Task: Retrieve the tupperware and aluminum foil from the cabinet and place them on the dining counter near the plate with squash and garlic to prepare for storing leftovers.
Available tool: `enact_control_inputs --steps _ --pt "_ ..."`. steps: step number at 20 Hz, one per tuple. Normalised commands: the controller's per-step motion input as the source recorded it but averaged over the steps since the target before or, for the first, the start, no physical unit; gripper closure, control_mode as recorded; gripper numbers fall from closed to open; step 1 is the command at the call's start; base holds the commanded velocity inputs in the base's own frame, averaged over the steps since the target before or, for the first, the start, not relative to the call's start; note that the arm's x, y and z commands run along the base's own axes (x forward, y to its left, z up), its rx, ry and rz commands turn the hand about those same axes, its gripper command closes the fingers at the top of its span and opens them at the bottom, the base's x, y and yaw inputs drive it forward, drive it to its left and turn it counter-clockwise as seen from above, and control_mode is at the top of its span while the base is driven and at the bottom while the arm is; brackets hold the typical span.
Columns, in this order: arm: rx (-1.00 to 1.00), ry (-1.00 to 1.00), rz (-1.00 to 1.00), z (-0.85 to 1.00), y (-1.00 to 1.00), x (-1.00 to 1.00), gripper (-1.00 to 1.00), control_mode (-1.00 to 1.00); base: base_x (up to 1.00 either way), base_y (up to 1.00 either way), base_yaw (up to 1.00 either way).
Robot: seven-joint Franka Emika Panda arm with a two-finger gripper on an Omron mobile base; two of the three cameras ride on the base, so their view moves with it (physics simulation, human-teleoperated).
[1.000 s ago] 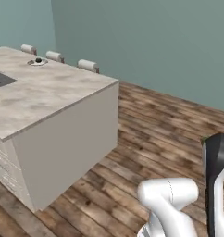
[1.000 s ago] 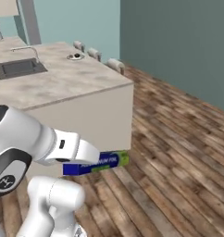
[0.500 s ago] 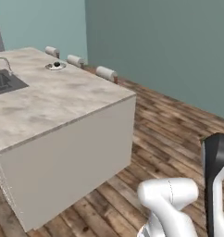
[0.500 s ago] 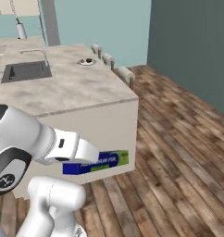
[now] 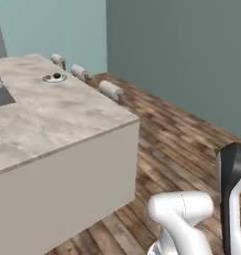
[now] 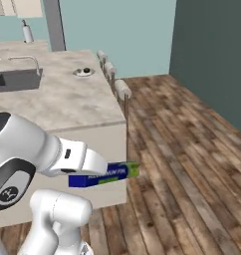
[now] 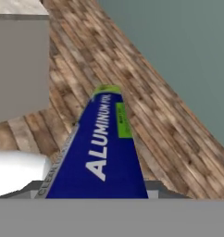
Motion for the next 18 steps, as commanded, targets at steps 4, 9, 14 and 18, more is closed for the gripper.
enact_control_inputs --steps 4,9,14,18 --pt "0.00 0.00 0.00 0.00 0.00 0.00 1.00 1.00 1.00 -0.94 0.25" --pt "0.00 0.00 0.00 0.00 0.00 0.00 1.00 1.00 1.00 -0.92 0.26" --pt "0.00 0.00 0.00 0.00 0.00 0.00 1.00 1.00 1.00 -0.76 0.31" --pt "0.00 0.00 0.00 0.00 0.00 0.00 1.00 1.00 1.00 -0.49 0.41"
